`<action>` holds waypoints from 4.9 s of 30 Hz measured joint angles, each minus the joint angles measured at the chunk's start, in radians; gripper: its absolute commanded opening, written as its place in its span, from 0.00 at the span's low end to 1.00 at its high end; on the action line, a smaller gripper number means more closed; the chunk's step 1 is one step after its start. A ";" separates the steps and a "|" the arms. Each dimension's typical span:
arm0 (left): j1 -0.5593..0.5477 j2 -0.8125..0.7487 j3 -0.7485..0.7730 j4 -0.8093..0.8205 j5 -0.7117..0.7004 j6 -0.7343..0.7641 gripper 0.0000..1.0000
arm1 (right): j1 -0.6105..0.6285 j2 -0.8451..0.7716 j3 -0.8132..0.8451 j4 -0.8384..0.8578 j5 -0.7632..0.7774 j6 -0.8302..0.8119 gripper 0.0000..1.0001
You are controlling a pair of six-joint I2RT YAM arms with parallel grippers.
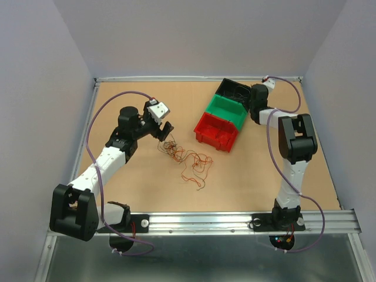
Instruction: Untangle the cables
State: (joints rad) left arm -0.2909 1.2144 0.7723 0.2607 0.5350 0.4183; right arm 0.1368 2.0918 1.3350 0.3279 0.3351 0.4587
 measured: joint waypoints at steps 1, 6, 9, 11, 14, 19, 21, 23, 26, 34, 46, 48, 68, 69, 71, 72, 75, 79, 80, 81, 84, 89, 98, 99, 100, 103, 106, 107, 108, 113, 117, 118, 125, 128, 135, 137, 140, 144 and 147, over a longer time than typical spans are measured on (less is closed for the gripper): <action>0.000 0.000 0.000 0.000 0.000 0.000 0.86 | -0.001 0.000 0.008 -0.008 -0.012 0.003 0.01; -0.002 0.000 0.000 -0.003 0.000 0.004 0.86 | -0.002 0.021 0.120 -0.045 -0.092 0.014 0.00; -0.002 0.000 0.000 -0.005 0.000 0.007 0.86 | -0.002 0.070 0.223 -0.055 -0.124 0.021 0.01; -0.002 0.001 0.000 -0.008 0.001 0.010 0.86 | -0.001 0.098 0.246 -0.055 -0.137 0.027 0.01; -0.002 0.005 0.000 -0.011 0.003 0.012 0.86 | -0.001 0.150 0.248 -0.064 -0.153 0.032 0.06; -0.004 0.019 0.000 -0.018 0.003 0.018 0.86 | -0.004 0.203 0.251 -0.087 -0.179 0.035 0.22; -0.005 0.025 0.000 -0.020 0.003 0.019 0.86 | -0.004 0.203 0.251 -0.102 -0.186 0.032 0.28; -0.005 0.027 0.000 -0.021 0.002 0.022 0.86 | -0.004 0.198 0.251 -0.110 -0.192 0.031 0.33; -0.005 0.027 0.000 -0.026 -0.006 0.026 0.86 | -0.004 0.156 0.237 -0.126 -0.201 0.019 0.47; -0.007 0.029 0.000 -0.042 -0.026 0.030 0.88 | -0.004 -0.079 0.122 -0.109 -0.206 0.002 0.70; -0.030 0.034 0.000 -0.108 -0.012 0.090 0.95 | 0.047 -0.475 -0.379 -0.009 -0.362 -0.014 0.84; -0.055 0.034 0.001 -0.140 -0.001 0.120 0.95 | 0.101 -0.629 -0.541 0.038 -0.395 -0.014 0.83; -0.294 0.278 0.047 -0.228 -0.148 0.237 0.70 | 0.206 -1.119 -0.976 0.162 -0.474 -0.013 0.80; -0.301 0.289 0.058 -0.230 -0.147 0.237 0.70 | 0.206 -1.119 -0.977 0.162 -0.472 -0.013 0.80; -0.307 0.305 0.079 -0.238 -0.143 0.237 0.70 | 0.206 -1.119 -0.977 0.161 -0.467 -0.013 0.80; -0.309 0.308 0.081 -0.238 -0.142 0.237 0.70 | 0.206 -1.119 -0.977 0.161 -0.465 -0.014 0.80; -0.311 0.319 0.092 -0.243 -0.145 0.235 0.70 | 0.206 -1.119 -0.977 0.161 -0.460 -0.014 0.80; -0.310 0.317 0.092 -0.245 -0.142 0.235 0.70 | 0.206 -1.119 -0.977 0.161 -0.459 -0.014 0.79; -0.310 0.317 0.092 -0.247 -0.137 0.234 0.71 | 0.206 -1.119 -0.977 0.161 -0.459 -0.014 0.79; -0.310 0.317 0.092 -0.250 -0.133 0.234 0.70 | 0.206 -1.119 -0.977 0.161 -0.459 -0.014 0.79; -0.311 0.318 0.092 -0.279 -0.119 0.235 0.63 | 0.206 -1.124 -0.977 0.159 -0.462 -0.016 0.79; -0.314 0.354 0.126 -0.339 -0.097 0.241 0.36 | 0.206 -1.133 -0.978 0.159 -0.465 -0.020 0.79; -0.316 0.385 0.139 -0.377 -0.097 0.249 0.00 | 0.206 -1.114 -0.978 0.158 -0.615 -0.066 0.72; -0.310 0.381 0.139 -0.373 -0.098 0.246 0.00 | 0.209 -1.100 -0.978 0.159 -0.649 -0.074 0.72; -0.307 0.375 0.138 -0.370 -0.097 0.243 0.00 | 0.213 -1.091 -0.977 0.158 -0.681 -0.081 0.72; -0.268 0.307 0.123 -0.347 -0.081 0.226 0.00 | 0.257 -1.049 -0.977 0.151 -0.768 -0.113 0.72; -0.195 0.203 0.100 -0.298 -0.058 0.201 0.00 | 0.317 -1.020 -0.976 0.151 -0.813 -0.146 0.73; -0.169 0.163 0.091 -0.275 -0.050 0.191 0.00 | 0.332 -1.008 -0.974 0.149 -0.819 -0.156 0.73; -0.154 0.142 0.086 -0.260 -0.048 0.185 0.00 | 0.359 -0.985 -0.964 0.134 -0.822 -0.173 0.73; -0.120 0.066 0.054 -0.185 -0.041 0.156 0.00 | 0.495 -0.870 -0.880 0.030 -0.739 -0.234 0.75; -0.120 0.067 0.046 -0.175 -0.041 0.144 0.00 | 0.588 -0.774 -0.795 -0.036 -0.653 -0.278 0.76; -0.120 0.067 0.045 -0.175 -0.041 0.142 0.00 | 0.597 -0.758 -0.781 -0.041 -0.642 -0.283 0.76; -0.119 0.069 0.045 -0.174 -0.042 0.140 0.15 | 0.604 -0.642 -0.706 -0.057 -0.573 -0.311 0.72; -0.119 0.069 0.043 -0.174 -0.041 0.138 0.20 | 0.613 -0.600 -0.686 -0.074 -0.563 -0.328 0.65; -0.119 0.073 0.043 -0.172 -0.041 0.138 0.25 | 0.649 -0.504 -0.627 -0.132 -0.555 -0.375 0.01; -0.119 0.073 0.043 -0.172 -0.041 0.138 0.28 | 0.657 -0.502 -0.625 -0.145 -0.566 -0.386 0.00; -0.119 0.073 0.040 -0.171 -0.040 0.138 0.34 | 0.665 -0.544 -0.630 -0.156 -0.616 -0.394 0.01; -0.119 0.071 0.032 -0.166 -0.033 0.139 0.40 | 0.671 -0.739 -0.688 -0.112 -0.685 -0.382 0.01; -0.119 0.047 0.004 -0.152 -0.023 0.139 0.46 | 0.676 -0.910 -0.696 -0.087 -0.695 -0.360 0.01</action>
State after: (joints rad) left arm -0.4099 1.2617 0.7765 0.1089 0.5121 0.5575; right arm 0.8131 1.1820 0.6392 0.2409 -0.3595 0.0986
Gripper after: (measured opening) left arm 0.407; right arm 0.021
